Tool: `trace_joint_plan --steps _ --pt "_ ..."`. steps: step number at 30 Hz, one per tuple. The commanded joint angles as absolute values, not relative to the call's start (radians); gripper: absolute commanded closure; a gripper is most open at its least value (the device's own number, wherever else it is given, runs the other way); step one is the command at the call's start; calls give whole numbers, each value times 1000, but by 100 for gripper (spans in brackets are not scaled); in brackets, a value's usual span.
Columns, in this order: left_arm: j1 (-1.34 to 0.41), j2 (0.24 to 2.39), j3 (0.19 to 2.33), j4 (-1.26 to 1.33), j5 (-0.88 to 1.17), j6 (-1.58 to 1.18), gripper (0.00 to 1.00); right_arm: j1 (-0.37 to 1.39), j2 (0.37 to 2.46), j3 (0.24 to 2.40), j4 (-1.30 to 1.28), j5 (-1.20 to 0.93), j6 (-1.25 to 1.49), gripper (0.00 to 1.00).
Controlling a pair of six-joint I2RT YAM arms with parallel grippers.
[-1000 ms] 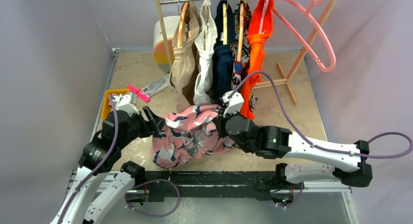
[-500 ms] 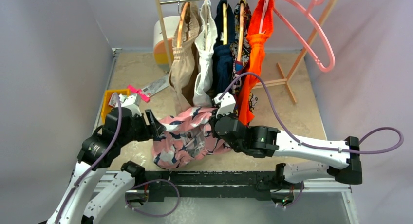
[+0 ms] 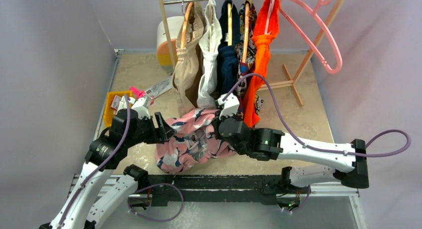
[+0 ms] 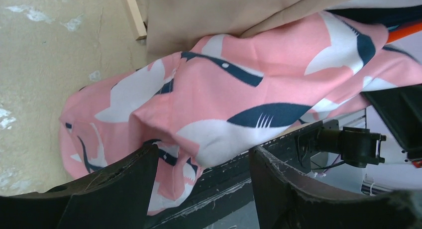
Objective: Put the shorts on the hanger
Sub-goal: Adjust the shorts at the center of the board.
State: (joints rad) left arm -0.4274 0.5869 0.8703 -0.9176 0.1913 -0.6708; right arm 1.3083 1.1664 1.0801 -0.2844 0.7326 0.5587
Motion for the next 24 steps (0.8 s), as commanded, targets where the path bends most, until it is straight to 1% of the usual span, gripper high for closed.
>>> trace_joint_plan --steps 1,4,8,12,17,20,24 --pt "-425 640 923 -791 208 -664 34 1295 1178 1084 -235 738 545 100" --pt "-427 671 965 -753 212 -670 34 1277 1174 1073 -220 725 540 100" --pt "-464 682 936 -753 188 -674 35 1266 1176 1068 -209 718 536 100" --pt "-615 703 894 -713 48 -707 35 1260 1193 1066 -200 715 525 100" --pt "-807 747 933 -733 -80 -706 35 1258 1200 1078 -212 719 524 100" --pt "-846 721 930 -779 -109 -717 36 1256 1181 1067 -210 723 527 100" --pt "-848 653 883 -847 -91 -751 37 1256 1162 1049 -201 726 531 100"
